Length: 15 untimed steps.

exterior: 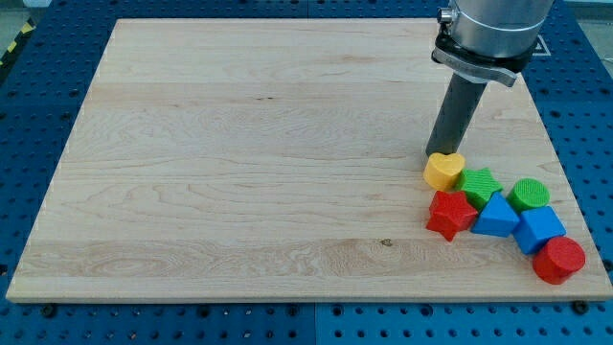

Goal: Push yellow hexagon a bit down

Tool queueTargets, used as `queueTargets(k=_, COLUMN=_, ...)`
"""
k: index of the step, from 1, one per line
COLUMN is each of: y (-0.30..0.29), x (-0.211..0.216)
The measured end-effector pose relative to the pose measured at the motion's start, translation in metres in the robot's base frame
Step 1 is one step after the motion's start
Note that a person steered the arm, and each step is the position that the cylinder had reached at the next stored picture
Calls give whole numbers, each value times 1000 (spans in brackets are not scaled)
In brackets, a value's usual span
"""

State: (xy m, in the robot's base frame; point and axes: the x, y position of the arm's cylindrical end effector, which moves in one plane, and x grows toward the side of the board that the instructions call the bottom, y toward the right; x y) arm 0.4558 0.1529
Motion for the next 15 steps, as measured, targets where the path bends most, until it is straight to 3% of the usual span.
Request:
queueTargets(k=2, y=-60, x=-122)
queueTargets(k=3, y=-64, x=-197)
queueTargets(k=4, y=-28, x=-248)
queueTargets(k=5, y=39, x=-257)
queueTargets(k=7, y=93, x=-264)
queueTargets(k=13, y=131, x=-264)
queueTargets(k=15, y=131, x=-242)
